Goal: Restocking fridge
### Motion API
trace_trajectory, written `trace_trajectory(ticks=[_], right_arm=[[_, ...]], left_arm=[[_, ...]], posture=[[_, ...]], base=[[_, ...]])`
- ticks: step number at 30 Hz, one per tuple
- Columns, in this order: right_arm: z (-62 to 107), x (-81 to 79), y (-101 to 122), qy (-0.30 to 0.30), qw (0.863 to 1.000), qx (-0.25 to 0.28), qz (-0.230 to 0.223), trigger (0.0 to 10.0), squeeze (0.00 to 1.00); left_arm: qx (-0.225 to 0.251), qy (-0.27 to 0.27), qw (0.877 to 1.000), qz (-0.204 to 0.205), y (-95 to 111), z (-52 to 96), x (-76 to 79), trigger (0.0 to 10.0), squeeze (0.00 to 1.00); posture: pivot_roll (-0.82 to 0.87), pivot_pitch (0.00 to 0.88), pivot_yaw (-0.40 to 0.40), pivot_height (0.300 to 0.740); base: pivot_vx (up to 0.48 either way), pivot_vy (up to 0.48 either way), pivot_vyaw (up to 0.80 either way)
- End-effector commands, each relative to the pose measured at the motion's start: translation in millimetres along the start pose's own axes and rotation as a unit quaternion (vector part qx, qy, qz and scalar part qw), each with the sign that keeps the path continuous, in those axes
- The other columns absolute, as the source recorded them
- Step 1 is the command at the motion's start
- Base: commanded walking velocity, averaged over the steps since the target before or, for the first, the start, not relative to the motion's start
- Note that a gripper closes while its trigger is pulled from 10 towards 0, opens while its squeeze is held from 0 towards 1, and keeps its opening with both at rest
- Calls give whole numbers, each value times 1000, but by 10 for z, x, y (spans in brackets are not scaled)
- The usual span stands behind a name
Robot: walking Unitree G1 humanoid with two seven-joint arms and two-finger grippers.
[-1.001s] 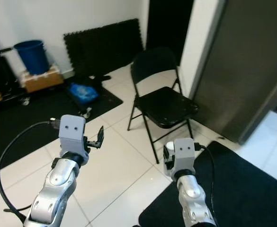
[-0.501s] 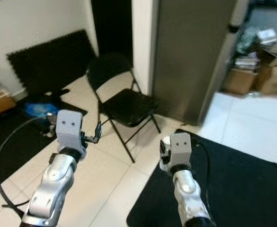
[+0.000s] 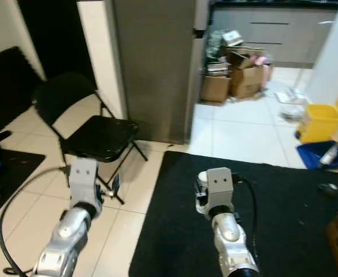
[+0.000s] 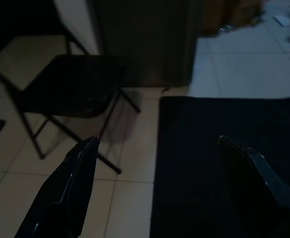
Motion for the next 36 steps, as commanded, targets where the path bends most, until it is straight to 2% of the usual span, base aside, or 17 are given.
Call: trace_trajectory(ticks=[1,3,5,6,7,12,23,32,36], right_arm=[[1,-18,26,-1,1000,15,5,10000,0],[41,-21,-52,-3,1000,5,21,10000,0],[111,-15,-160,-15,999,-8,48,10000,0],[111,-15,-160,-15,999,-8,48,10000,0],[144,-11,-209,-20,998,-15,59,10000,0],[251,-26,-373,-25,996,-42,68,10000,0],[300,-173,-444,9,996,-46,73,10000,0],[326,-266,-450,28,997,-42,62,10000,0],[318,-287,-434,34,997,-36,58,10000,0]], left_arm=[[-2,10,1000,-30,-99,29,-60,10000,0],[-21,16,998,-49,-263,68,-111,10000,0],[-60,29,996,-62,-506,126,-189,10000,0],[-60,29,996,-62,-506,126,-189,10000,0],[-77,35,994,-66,-611,157,-226,10000,0],[-147,69,982,-101,-1057,338,-460,10000,0],[-136,72,983,-102,-1080,377,-509,10000,0],[-121,59,986,-96,-1051,362,-456,10000,0],[-112,40,988,-95,-1017,336,-388,10000,0]], posture=[[-58,34,26,740],[-57,34,25,740],[-59,34,24,740],[-59,34,24,740],[-59,34,24,740],[-66,34,22,740],[-61,33,20,740],[-59,34,20,740],[-60,36,14,740]], base=[[0,0,-800],[0,0,-800],[0,0,-800],[0,0,-800],[0,0,-800],[0,0,-549],[0,0,-98],[0,0,0],[0,0,0]])
Point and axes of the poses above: a point about 5 cm out from each wrist's last joint towards the gripper, its own z axis pointing back from the gripper into the wrist, its own y axis along the axis of the wrist's last joint, x = y × z, the point moved 1 cm from there along -z, pointing out of the wrist towards the gripper, and after that the axes turned 9 degrees about z, right-handed, at the moved point
